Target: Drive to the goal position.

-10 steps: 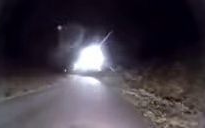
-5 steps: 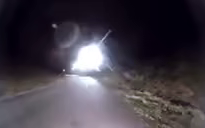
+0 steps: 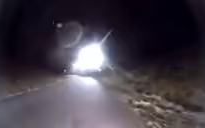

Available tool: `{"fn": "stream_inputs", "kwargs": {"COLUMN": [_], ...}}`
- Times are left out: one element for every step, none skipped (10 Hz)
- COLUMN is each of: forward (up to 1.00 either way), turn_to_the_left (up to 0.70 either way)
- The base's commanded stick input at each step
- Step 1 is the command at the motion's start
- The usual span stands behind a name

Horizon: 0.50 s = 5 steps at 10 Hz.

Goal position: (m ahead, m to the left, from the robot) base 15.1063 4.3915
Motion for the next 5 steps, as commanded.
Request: {"fn": "stream_inputs", "kwargs": {"forward": [1.0,1.0,1.0,1.0,1.0], "turn_to_the_left": [0.38,0.12,0.05,0.0,0.0]}}
